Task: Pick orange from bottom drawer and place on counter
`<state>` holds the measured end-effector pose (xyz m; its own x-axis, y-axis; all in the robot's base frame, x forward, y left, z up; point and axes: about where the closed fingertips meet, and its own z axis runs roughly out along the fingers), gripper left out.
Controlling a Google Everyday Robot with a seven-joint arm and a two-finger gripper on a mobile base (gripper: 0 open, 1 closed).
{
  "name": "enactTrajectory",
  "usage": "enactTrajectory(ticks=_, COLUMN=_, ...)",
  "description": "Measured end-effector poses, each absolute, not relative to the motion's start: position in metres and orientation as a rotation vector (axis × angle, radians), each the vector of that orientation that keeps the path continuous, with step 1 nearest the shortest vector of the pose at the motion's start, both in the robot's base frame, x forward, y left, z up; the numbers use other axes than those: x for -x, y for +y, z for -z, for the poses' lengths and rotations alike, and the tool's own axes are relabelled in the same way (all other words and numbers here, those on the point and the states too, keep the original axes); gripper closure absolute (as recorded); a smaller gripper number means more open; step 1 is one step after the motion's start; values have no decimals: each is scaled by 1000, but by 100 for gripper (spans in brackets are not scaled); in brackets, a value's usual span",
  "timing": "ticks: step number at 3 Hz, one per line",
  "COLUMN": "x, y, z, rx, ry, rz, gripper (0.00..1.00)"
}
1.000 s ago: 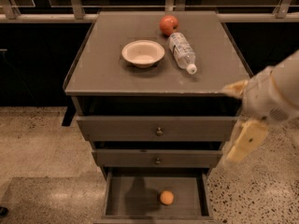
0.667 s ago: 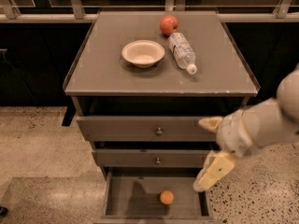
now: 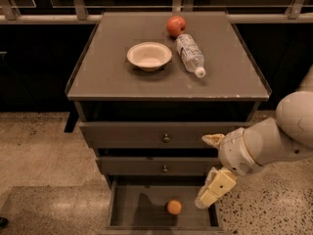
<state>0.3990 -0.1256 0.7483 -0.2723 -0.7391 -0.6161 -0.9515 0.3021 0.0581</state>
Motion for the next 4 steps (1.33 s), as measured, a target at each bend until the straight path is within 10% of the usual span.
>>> enactTrajectory(ticks=4, x=-369, y=-151, z=-620, rx=1236, ry=2142, rz=-584, gripper=0)
